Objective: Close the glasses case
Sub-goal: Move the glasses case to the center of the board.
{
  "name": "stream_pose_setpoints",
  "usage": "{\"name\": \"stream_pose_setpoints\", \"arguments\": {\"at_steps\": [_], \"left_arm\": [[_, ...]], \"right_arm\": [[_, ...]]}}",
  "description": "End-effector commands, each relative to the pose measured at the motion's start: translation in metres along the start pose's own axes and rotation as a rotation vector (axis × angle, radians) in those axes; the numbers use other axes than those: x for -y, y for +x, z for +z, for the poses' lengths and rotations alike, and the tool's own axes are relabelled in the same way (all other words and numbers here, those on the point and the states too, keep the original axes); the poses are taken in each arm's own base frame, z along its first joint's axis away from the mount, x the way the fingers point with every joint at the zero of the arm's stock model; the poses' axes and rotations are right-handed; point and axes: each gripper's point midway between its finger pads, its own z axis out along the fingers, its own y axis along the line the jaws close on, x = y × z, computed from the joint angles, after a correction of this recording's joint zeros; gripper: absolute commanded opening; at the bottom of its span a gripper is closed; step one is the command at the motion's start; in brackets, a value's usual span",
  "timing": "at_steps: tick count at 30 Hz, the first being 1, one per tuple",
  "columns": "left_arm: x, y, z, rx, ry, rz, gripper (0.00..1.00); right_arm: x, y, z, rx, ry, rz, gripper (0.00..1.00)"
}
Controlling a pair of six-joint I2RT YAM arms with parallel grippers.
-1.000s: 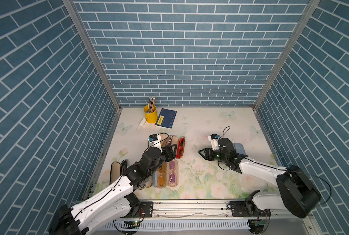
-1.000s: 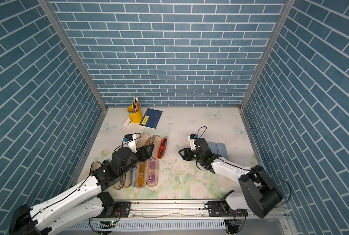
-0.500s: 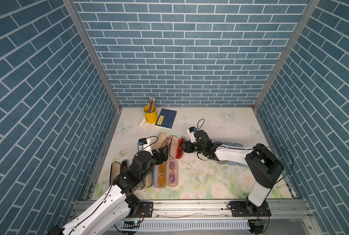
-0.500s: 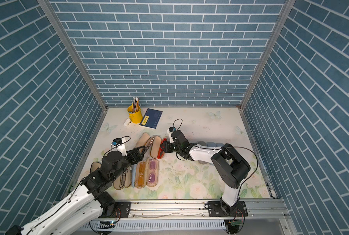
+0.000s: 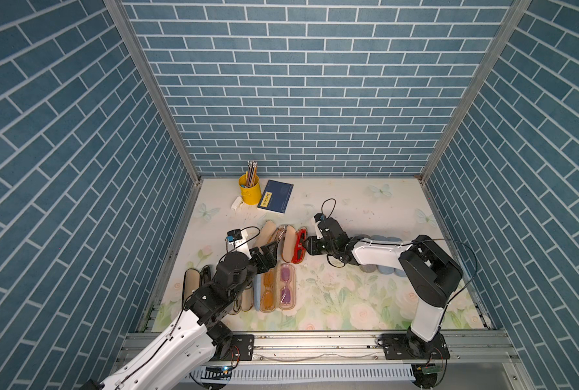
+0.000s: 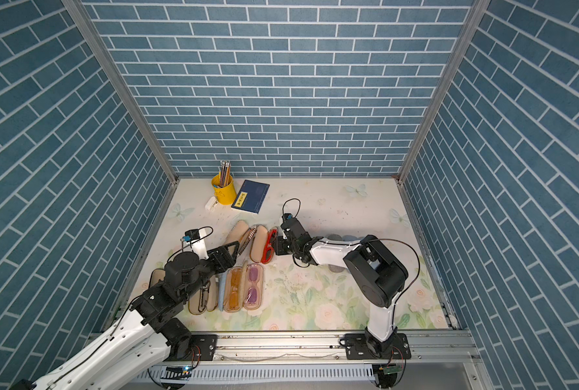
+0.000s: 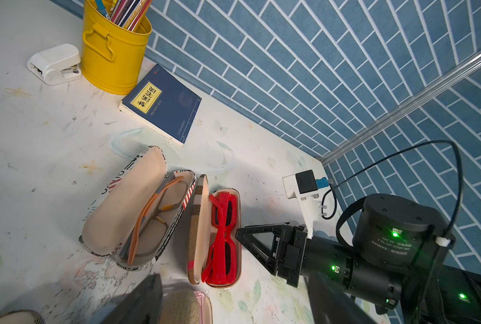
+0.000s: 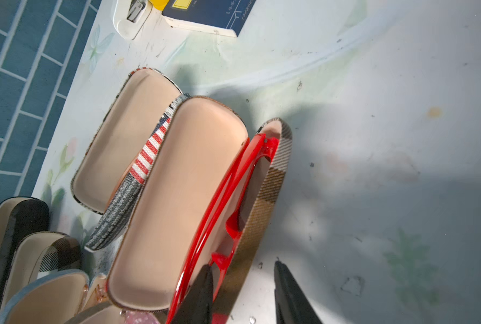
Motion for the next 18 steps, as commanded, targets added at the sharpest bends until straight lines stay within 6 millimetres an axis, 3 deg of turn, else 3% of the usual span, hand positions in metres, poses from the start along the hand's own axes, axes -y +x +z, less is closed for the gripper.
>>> {"name": "stream_pose_setpoints", "arguments": {"at_steps": [1,18], "left_arm": [[-0.006,0.003,0.002,-0.007,-0.020,0.016,0.86],[-0.007,0.003,0.003,-0.010,-0.034,0.031,0.82]], "right_arm": [[0.007,0.007,0.008,-0.024,0.035,-0.013,0.33],[0.025,0.021,0.021,-0.057,0.098,-0.022,0.17]]}}
